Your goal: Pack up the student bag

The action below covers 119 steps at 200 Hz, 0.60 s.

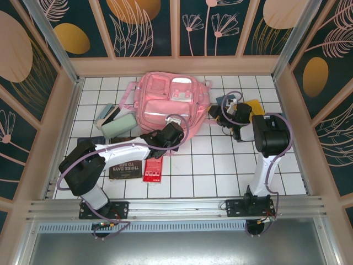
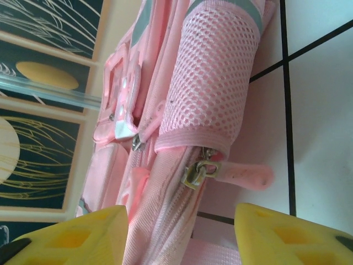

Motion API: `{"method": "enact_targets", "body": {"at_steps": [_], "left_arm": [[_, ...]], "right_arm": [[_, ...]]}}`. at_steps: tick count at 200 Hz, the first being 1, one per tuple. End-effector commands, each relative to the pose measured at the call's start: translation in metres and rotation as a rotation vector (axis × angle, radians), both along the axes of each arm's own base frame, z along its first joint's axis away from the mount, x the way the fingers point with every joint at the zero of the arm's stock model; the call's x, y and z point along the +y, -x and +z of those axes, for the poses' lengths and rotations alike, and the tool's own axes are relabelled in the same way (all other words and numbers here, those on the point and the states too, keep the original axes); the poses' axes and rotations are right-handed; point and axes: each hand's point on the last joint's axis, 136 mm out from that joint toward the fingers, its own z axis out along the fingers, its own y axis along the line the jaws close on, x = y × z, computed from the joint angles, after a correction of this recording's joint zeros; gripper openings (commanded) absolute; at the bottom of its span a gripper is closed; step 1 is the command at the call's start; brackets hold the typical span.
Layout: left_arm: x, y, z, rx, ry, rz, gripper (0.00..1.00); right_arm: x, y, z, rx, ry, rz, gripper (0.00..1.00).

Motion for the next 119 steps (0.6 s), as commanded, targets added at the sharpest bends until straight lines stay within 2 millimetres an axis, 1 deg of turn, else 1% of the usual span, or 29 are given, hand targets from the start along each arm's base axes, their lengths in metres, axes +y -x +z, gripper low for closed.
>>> {"method": "enact_targets", "body": {"at_steps": [1, 8, 17, 22, 47, 89, 119], "left_arm": [[0.000, -0.007, 0.004, -0.016, 0.019, 0.038, 0.00], [0.000, -0.007, 0.004, -0.016, 0.018, 0.039, 0.00], [0.000, -0.007, 0.004, -0.014, 0.018, 0.037, 0.00], [0.000, -0.007, 0.004, -0.015, 0.019, 0.038, 0.00], [0.001, -0.006, 0.005, -0.016, 0.022, 0.037, 0.00], [0.001, -0.006, 0.009, -0.018, 0.027, 0.037, 0.00], [0.001, -0.006, 0.011, -0.023, 0.029, 0.038, 0.00]], "right_arm": [[0.002, -0.006, 0.015, -0.040, -0.038, -0.007, 0.57], [0.003, -0.007, 0.014, -0.045, -0.026, -0.002, 0.61], [0.003, -0.011, 0.011, -0.050, 0.007, -0.001, 0.70], [0.003, -0.013, 0.009, -0.048, 0.024, 0.001, 0.72], [0.005, -0.020, -0.006, -0.020, 0.034, 0.028, 0.76], [0.015, -0.031, -0.010, -0.003, -0.005, 0.048, 0.82], [0.026, -0.029, -0.014, 0.011, -0.005, 0.070, 0.87]]}}
